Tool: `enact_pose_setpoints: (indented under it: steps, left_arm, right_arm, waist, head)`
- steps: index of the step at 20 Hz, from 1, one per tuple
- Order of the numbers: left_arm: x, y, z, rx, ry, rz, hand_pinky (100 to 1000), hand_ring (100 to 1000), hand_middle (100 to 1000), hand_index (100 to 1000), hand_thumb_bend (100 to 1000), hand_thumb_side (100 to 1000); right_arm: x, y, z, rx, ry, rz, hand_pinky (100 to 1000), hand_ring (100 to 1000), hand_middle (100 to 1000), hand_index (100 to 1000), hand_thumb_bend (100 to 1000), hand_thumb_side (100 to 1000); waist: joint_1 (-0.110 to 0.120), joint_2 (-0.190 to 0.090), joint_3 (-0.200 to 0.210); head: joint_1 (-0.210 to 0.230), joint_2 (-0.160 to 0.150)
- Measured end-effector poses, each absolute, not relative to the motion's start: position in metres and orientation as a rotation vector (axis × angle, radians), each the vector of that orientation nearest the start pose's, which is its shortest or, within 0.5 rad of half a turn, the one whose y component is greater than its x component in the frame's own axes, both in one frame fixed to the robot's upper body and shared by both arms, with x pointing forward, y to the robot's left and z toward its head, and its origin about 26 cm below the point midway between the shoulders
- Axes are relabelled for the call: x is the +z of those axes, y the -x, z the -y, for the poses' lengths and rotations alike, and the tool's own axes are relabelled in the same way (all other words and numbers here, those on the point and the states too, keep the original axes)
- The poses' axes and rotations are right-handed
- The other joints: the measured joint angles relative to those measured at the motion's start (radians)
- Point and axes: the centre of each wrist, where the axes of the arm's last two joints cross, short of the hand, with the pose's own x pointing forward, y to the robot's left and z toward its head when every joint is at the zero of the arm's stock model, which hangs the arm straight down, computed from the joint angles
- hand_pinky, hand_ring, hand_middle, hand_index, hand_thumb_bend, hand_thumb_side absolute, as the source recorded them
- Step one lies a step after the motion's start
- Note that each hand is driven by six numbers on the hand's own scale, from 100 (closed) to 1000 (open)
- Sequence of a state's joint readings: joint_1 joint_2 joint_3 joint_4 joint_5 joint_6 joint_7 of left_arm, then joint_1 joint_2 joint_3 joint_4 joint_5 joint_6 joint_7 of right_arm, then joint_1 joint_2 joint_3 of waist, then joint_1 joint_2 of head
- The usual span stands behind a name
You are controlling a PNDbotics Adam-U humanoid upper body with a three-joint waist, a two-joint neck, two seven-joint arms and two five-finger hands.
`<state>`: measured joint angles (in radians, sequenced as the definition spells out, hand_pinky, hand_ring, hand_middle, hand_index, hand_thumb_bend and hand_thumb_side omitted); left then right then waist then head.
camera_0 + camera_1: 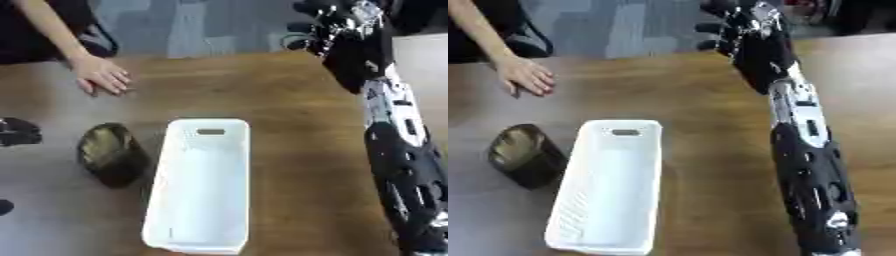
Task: Pick up objects on the table and place them in the box.
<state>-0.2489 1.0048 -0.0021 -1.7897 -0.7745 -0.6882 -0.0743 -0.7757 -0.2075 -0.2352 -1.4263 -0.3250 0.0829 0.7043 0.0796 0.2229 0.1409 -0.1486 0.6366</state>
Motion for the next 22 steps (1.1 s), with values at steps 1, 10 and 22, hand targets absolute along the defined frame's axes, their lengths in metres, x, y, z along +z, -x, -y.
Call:
enact_pose_setpoints:
  steps: [1,10,22]
  left_arm:
    - [0.247,-0.304,-0.387,2.289,1.222,-2.042,100,115,811,923,411,327]
    - [0.246,-0.309,-0.387,2.286,1.264,-2.068,100,100,802,923,404,353]
    - [0.248,-0.351,-0.371,2.314,1.217,-2.070,100,100,797,914,439,387]
  right_arm:
    - [0.234,-0.422,0.267,0.633,-0.649,2.075,721,830,910,923,100,1000]
    - [0.233,-0.420,0.266,0.631,-0.655,2.073,721,829,910,923,100,1000]
    - [0.228,-0.419,0.252,0.650,-0.704,2.045,721,828,909,922,100,1000]
  waist:
    - [0.001,0.000,0.000]
    - [0.004,-0.005,-0.007]
    - [0.018,-0.007,-0.051]
  head:
    - [0.000,0.000]
    - [0.000,-0.008]
    - [0.002,-0.038]
